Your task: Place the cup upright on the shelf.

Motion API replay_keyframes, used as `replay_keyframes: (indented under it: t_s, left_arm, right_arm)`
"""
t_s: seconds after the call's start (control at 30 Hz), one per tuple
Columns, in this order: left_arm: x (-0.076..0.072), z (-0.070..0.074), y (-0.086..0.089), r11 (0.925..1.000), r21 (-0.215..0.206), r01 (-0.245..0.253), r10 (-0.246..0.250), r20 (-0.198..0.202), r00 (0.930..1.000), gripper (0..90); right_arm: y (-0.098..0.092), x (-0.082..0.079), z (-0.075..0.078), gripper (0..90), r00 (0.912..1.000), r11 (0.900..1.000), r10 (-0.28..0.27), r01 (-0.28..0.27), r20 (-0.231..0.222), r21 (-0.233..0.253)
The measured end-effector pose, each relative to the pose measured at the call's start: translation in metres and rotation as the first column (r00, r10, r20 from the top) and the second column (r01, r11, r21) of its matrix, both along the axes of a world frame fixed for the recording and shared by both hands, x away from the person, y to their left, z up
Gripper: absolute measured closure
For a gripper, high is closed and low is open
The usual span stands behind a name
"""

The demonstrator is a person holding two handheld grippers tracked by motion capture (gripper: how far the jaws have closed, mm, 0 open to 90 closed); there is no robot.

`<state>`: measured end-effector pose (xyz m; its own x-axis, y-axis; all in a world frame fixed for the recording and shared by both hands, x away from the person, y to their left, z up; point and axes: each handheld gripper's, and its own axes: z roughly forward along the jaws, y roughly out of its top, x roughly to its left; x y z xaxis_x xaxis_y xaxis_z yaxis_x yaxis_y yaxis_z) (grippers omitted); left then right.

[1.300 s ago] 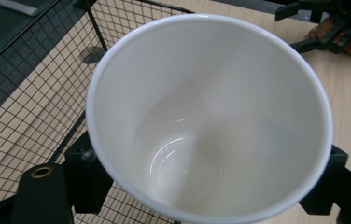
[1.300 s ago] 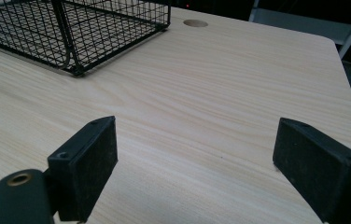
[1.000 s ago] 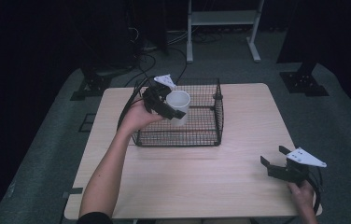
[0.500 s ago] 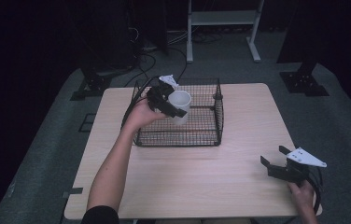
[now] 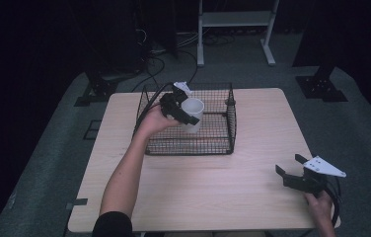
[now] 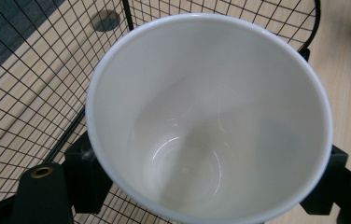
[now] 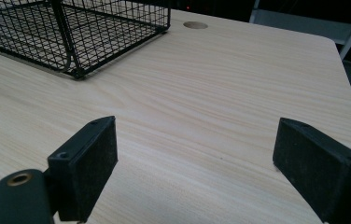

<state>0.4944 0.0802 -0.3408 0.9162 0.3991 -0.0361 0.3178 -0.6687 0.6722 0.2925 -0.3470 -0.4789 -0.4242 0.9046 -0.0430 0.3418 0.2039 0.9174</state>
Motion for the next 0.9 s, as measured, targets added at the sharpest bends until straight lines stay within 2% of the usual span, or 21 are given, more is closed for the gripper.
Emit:
replay_keyframes:
  t_s: [0.43,0.9]
  left_arm:
    - [0.012,-0.016,-0.005,0.9999,0.002,-0.011,0.011,-0.021,0.9997,21.1]
    - [0.023,-0.034,-0.009,0.9994,0.025,-0.024,0.026,-0.061,0.9978,21.1]
  right_arm:
    - [-0.001,0.000,0.000,13.1,1.0000,1.000,-0.001,0.001,0.000,0.007]
    - [-0.001,0.000,0.000,13.1,1.0000,1.000,-0.002,0.002,0.001,0.007]
